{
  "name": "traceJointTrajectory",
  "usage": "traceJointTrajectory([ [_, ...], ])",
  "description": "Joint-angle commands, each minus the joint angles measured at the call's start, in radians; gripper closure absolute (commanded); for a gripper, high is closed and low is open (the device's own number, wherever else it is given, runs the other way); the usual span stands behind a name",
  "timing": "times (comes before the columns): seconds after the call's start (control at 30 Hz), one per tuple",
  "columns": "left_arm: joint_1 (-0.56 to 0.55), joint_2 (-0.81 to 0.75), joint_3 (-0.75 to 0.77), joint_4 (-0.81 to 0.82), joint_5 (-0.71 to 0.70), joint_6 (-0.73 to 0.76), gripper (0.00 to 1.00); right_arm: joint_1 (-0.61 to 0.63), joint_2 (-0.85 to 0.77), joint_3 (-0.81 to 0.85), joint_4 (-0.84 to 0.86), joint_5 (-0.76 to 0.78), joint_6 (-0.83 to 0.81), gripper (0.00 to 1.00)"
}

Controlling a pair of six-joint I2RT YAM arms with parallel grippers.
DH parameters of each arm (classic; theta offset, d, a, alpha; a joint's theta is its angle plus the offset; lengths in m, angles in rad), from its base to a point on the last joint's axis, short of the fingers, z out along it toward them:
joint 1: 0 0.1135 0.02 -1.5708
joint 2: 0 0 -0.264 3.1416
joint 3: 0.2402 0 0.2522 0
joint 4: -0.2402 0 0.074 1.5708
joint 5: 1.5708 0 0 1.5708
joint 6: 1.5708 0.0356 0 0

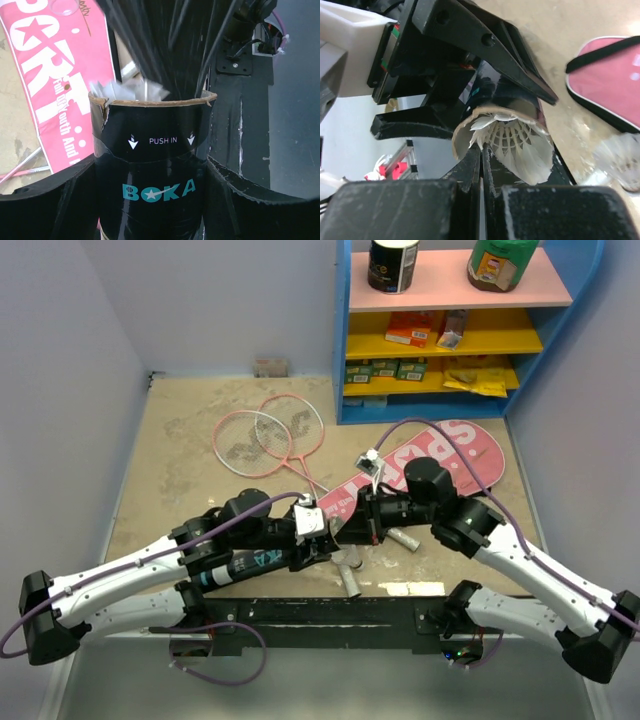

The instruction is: Pack up the badminton gear

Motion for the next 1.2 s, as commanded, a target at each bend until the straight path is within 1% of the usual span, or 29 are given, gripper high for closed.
traceJointTrajectory([
  [0.0, -0.001, -0.060, -0.002, 0.109, 0.085, -0.016, 0.97, 0.066, 0.034, -0.090, 0.259, 0.004, 0.108, 1.00],
  [0.1, -0.001, -0.080, -0.013, 0.135, 0.112, -0.025, 0.97, 0.113, 0.057, -0.126, 0.393, -0.004, 0.165, 1.00],
  [0.13, -0.001, -0.083, -0.016, 0.138, 0.116, -0.031, 0.96, 0.127, 0.066, -0.129, 0.398, 0.004, 0.171, 1.00],
  [0.17, -0.001, -0.088, -0.016, 0.141, 0.128, -0.033, 0.96, 0.140, 0.090, -0.129, 0.446, 0.009, 0.177, 1.00],
  [0.3, -0.001, -0.099, -0.014, 0.147, 0.148, -0.034, 0.97, 0.208, 0.152, -0.133, 0.519, 0.041, 0.212, 1.00],
  [0.4, -0.001, -0.116, -0.016, 0.152, 0.153, -0.036, 0.96, 0.221, 0.164, -0.133, 0.534, 0.055, 0.225, 1.00],
  [0.43, -0.001, -0.122, -0.020, 0.152, 0.151, -0.039, 0.96, 0.219, 0.157, -0.129, 0.521, 0.067, 0.220, 0.87],
  [0.5, 0.001, -0.133, -0.022, 0.153, 0.150, -0.040, 0.97, 0.221, 0.120, -0.114, 0.465, 0.101, 0.200, 0.68],
  [0.53, 0.001, -0.134, -0.025, 0.152, 0.150, -0.040, 0.96, 0.219, 0.106, -0.104, 0.439, 0.110, 0.193, 0.54],
  [0.57, -0.001, -0.139, -0.026, 0.153, 0.151, -0.042, 0.96, 0.221, 0.092, -0.085, 0.380, 0.130, 0.184, 0.52],
  [0.7, 0.001, -0.136, -0.027, 0.152, 0.155, -0.042, 0.96, 0.219, 0.014, -0.035, 0.248, 0.177, 0.151, 0.47],
  [0.73, 0.001, -0.136, -0.027, 0.152, 0.153, -0.043, 0.96, 0.219, -0.004, -0.026, 0.228, 0.194, 0.150, 0.43],
  [0.77, 0.001, -0.131, -0.028, 0.147, 0.153, -0.045, 0.96, 0.221, -0.044, -0.011, 0.192, 0.210, 0.151, 0.41],
  [0.83, 0.001, -0.126, -0.027, 0.145, 0.151, -0.045, 0.96, 0.218, -0.073, 0.015, 0.136, 0.251, 0.147, 0.37],
  [0.9, 0.001, -0.123, -0.027, 0.139, 0.147, -0.046, 0.96, 0.221, -0.107, 0.067, 0.030, 0.286, 0.127, 0.37],
  [1.0, -0.001, -0.122, -0.028, 0.135, 0.138, -0.046, 0.96, 0.219, -0.141, 0.152, -0.120, 0.390, 0.107, 0.36],
  [1.03, 0.001, -0.122, -0.028, 0.135, 0.136, -0.046, 0.96, 0.219, -0.143, 0.175, -0.160, 0.453, 0.102, 0.36],
  [1.07, -0.001, -0.119, -0.030, 0.133, 0.125, -0.046, 0.96, 0.219, -0.144, 0.217, -0.241, 0.482, 0.099, 0.36],
  [1.1, -0.001, -0.117, -0.028, 0.130, 0.119, -0.046, 0.96, 0.221, -0.130, 0.239, -0.288, 0.518, 0.096, 0.36],
  [1.13, 0.001, -0.113, -0.027, 0.124, 0.113, -0.046, 0.96, 0.221, -0.124, 0.259, -0.331, 0.595, 0.096, 0.36],
  [1.17, 0.001, -0.111, -0.023, 0.118, 0.081, -0.046, 0.96, 0.219, -0.115, 0.287, -0.411, 0.630, 0.096, 0.36],
])
